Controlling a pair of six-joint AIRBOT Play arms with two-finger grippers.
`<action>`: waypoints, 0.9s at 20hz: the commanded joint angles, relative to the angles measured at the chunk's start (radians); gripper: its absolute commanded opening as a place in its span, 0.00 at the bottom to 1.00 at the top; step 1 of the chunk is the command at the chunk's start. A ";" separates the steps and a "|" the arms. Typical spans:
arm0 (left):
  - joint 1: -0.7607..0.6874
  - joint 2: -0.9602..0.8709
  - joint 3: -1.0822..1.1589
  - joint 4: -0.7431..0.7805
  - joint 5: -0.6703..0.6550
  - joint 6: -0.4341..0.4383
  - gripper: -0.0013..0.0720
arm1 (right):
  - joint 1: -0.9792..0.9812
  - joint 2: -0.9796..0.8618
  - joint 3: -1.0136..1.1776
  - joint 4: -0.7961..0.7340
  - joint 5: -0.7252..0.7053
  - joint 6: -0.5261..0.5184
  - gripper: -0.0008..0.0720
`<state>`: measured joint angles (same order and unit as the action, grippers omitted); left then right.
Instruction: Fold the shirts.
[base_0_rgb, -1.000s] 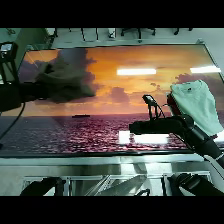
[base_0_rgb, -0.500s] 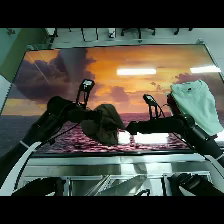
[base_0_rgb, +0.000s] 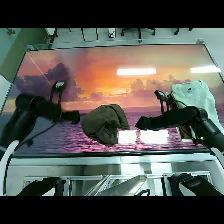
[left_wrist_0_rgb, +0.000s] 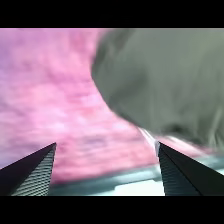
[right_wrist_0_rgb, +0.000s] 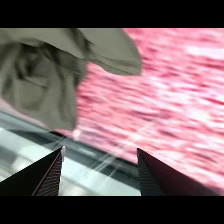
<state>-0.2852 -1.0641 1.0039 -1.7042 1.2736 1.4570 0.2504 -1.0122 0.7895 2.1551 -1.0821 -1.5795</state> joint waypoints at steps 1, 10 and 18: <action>0.089 0.162 -0.347 -0.323 -0.188 0.082 0.98 | -0.010 -0.085 -0.042 0.051 0.093 -0.095 0.70; -0.235 0.010 -0.556 -0.573 -0.700 0.086 0.98 | 0.011 -0.481 0.215 0.161 0.128 -0.232 0.70; -0.244 -0.218 -0.432 -0.564 -0.649 0.087 0.31 | 0.076 -0.592 0.235 0.167 0.182 -0.254 0.69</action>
<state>-0.5224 -1.2247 0.5423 -2.2753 0.6258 1.5436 0.3161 -1.5635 1.0145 2.3169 -0.9237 -1.8263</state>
